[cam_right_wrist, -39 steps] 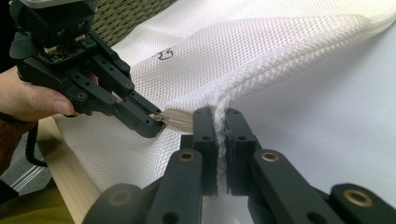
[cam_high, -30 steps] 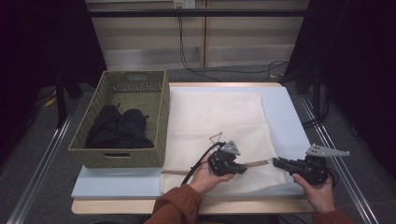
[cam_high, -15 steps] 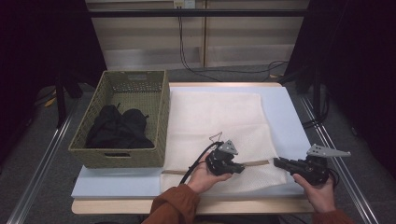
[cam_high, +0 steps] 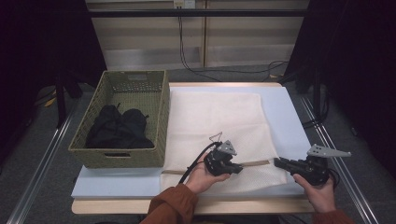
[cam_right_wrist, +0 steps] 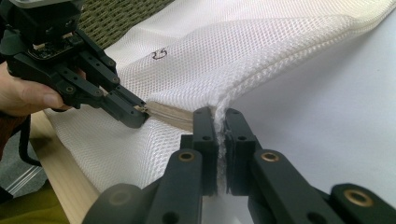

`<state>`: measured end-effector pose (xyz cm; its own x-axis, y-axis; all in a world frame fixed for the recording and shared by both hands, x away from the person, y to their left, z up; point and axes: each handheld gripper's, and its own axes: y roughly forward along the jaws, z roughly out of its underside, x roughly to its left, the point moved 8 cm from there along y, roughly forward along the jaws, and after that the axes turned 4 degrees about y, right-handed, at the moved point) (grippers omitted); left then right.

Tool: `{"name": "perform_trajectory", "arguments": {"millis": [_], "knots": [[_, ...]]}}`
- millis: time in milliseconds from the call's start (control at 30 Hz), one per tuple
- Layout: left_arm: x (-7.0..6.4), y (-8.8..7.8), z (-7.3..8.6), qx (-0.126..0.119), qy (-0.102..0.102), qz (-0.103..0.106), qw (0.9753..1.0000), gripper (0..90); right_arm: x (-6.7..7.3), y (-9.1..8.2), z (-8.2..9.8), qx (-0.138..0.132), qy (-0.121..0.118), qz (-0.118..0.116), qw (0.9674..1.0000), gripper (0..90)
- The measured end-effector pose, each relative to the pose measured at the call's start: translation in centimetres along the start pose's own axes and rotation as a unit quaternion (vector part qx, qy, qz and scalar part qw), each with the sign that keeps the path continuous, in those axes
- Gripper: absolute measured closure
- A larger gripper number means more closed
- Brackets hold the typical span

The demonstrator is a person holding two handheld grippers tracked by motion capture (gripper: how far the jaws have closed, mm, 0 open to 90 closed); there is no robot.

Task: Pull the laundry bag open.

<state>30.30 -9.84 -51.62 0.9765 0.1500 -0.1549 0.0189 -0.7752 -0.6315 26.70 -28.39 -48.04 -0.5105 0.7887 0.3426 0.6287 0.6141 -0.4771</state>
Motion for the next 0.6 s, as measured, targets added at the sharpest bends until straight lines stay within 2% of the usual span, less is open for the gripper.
{"name": "perform_trajectory", "arguments": {"millis": [167,233,267,300,333,500,533,600], "knots": [[-0.06,0.06,-0.02,-0.002,-0.004,-0.001,1.0000,87.2,0.01,0.00,-0.01,0.000,0.001,0.000,1.0000,84.9],[0.11,0.02,0.17,0.014,0.004,-0.005,0.9999,87.2,-0.04,-0.04,-0.01,0.000,0.002,0.003,1.0000,84.9],[0.05,0.07,0.15,0.014,0.000,-0.005,0.9999,87.2,-0.07,-0.06,-0.01,0.000,0.001,0.002,1.0000,84.9],[0.13,-0.02,0.25,0.018,0.007,-0.004,0.9998,87.2,-0.08,-0.08,0.02,0.000,0.002,0.002,1.0000,84.9],[0.07,0.05,0.15,0.005,-0.001,-0.005,1.0000,87.2,-0.09,-0.09,0.04,0.000,0.002,0.003,1.0000,84.9],[0.21,-0.76,0.41,0.019,0.005,-0.006,0.9998,87.2,-0.02,-0.07,0.02,-0.001,0.004,-0.003,1.0000,84.9],[0.16,-0.63,0.35,0.007,0.003,-0.006,1.0000,87.2,0.02,-0.04,0.00,-0.001,0.003,-0.002,1.0000,84.9],[0.07,-0.63,0.38,0.006,0.002,-0.008,1.0000,87.2,0.05,-0.03,-0.05,-0.002,0.002,-0.001,1.0000,84.9]]}}
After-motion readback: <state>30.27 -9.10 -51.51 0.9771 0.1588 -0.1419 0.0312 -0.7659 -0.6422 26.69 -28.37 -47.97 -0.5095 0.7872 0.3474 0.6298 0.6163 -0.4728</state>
